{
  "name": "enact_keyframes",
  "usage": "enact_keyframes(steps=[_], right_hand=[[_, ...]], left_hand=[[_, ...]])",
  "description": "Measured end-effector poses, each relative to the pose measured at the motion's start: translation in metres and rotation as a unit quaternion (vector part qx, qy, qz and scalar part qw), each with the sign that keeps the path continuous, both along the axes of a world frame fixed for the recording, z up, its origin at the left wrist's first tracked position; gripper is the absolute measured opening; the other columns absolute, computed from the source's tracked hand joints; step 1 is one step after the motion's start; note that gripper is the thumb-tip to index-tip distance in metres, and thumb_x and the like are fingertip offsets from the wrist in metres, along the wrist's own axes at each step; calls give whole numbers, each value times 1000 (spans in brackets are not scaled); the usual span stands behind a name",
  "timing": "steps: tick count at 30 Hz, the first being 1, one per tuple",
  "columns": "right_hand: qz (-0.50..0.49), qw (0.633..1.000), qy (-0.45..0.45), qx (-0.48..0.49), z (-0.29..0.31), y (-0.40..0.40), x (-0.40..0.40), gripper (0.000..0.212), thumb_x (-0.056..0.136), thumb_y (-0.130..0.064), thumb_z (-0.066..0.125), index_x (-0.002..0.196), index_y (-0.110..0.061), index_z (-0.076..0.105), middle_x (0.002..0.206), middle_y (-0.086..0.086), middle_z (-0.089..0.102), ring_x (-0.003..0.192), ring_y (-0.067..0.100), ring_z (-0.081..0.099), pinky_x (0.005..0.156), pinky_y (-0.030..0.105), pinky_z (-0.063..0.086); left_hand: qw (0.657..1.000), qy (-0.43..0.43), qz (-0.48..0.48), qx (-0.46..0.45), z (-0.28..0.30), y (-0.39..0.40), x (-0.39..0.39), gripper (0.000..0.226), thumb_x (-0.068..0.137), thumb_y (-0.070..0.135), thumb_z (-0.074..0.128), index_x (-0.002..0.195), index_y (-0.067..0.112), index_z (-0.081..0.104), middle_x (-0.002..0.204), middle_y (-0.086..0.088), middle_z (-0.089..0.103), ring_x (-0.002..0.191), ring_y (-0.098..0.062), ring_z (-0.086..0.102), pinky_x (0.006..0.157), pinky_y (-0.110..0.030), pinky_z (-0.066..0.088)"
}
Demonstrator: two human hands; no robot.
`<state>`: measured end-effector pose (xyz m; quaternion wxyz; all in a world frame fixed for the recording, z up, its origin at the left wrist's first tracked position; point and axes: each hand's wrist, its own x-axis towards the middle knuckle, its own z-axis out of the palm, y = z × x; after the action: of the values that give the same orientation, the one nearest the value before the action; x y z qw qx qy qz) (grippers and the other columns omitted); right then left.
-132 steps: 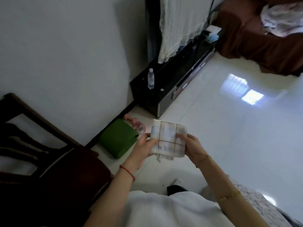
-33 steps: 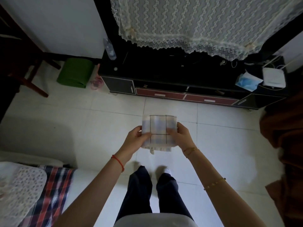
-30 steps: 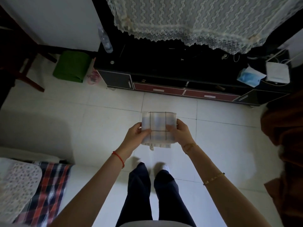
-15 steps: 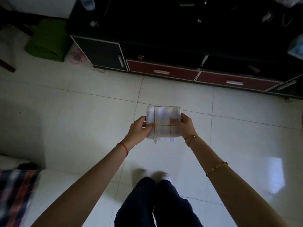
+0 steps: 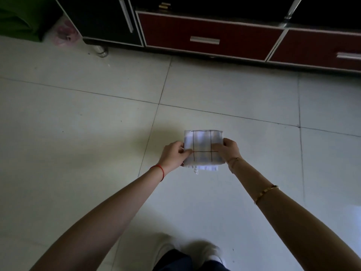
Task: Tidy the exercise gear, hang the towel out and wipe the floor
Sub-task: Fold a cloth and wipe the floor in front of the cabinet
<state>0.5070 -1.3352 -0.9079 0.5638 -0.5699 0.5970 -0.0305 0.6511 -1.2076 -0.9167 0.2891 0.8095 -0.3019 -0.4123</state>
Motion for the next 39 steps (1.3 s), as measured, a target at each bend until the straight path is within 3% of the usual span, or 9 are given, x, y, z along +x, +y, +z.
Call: enact_keyframes(steps=[3, 6, 11, 14, 17, 21, 25, 31, 39], right_hand=[[25, 998, 33, -38, -35, -4, 0, 7, 84, -11, 58, 79, -8, 58, 75, 6, 56, 75, 25, 50, 60, 26, 39], [55, 991, 78, -91, -60, -1, 2, 15, 87, -11, 52, 96, -2, 60, 85, 8, 57, 81, 26, 50, 66, 28, 37], [27, 980, 82, -182, -81, 19, 6, 44, 84, -7, 51, 127, -6, 43, 113, 16, 57, 96, 33, 52, 77, 36, 44], [116, 902, 166, -381, -93, 30, 9, 70, 76, -7, 58, 142, -7, 33, 130, 16, 44, 118, 35, 42, 99, 42, 38], [229, 836, 146, -477, -104, 40, 10, 58, 79, -8, 55, 136, -9, 45, 138, 16, 45, 130, 35, 38, 111, 49, 30], [353, 822, 94, -437, -127, 56, 6, 50, 96, -27, 37, 146, -18, 37, 155, 9, 31, 145, 34, 20, 118, 52, 16], [381, 809, 119, -431, -134, 41, 1, 57, 100, -44, 26, 153, -25, 18, 161, 2, 10, 149, 27, -1, 120, 48, 2], [350, 819, 164, -425, -138, -6, 34, 65, 96, -55, 18, 154, -28, 7, 162, 2, 0, 148, 31, -9, 119, 51, -7], [393, 783, 101, -471, -140, 40, 72, 61, 97, -48, 27, 153, -23, 21, 161, 5, 14, 148, 32, 4, 118, 56, 0]], left_hand=[[999, -35, -14, 6, -40, -5, -3, 31, 89, 29, 66, 71, 10, 49, 72, -15, 69, 61, -25, 70, 62, -42, 56], [994, -102, -28, 13, -69, -5, -9, 29, 88, 34, 66, 76, 10, 54, 73, -8, 68, 71, -29, 66, 60, -37, 46], [966, -247, -72, 0, -90, -1, -22, 26, 91, 36, 58, 80, 17, 44, 78, -9, 63, 74, -33, 60, 57, -35, 35], [931, -351, -89, -47, -99, 7, -20, 23, 90, 37, 57, 93, 15, 55, 89, -6, 60, 83, -29, 58, 63, -35, 41], [896, -429, -113, -27, -113, 20, -4, 40, 90, 40, 47, 121, 15, 56, 119, -7, 56, 108, -28, 53, 87, -41, 44], [888, -446, -109, 1, -128, 39, 16, 58, 92, 39, 45, 145, 16, 42, 152, -9, 38, 140, -31, 34, 115, -54, 24], [893, -438, -103, 35, -134, 46, 20, 62, 95, 45, 36, 153, 24, 28, 161, -5, 23, 149, -29, 20, 117, -65, 7], [890, -448, -80, 24, -136, 46, 19, 58, 95, 31, 38, 152, 28, 30, 161, 0, 24, 149, -24, 19, 116, -63, 10], [888, -455, -70, -9, -136, 47, 21, 58, 92, 26, 41, 150, 26, 38, 159, -1, 31, 149, -24, 23, 115, -63, 13]])
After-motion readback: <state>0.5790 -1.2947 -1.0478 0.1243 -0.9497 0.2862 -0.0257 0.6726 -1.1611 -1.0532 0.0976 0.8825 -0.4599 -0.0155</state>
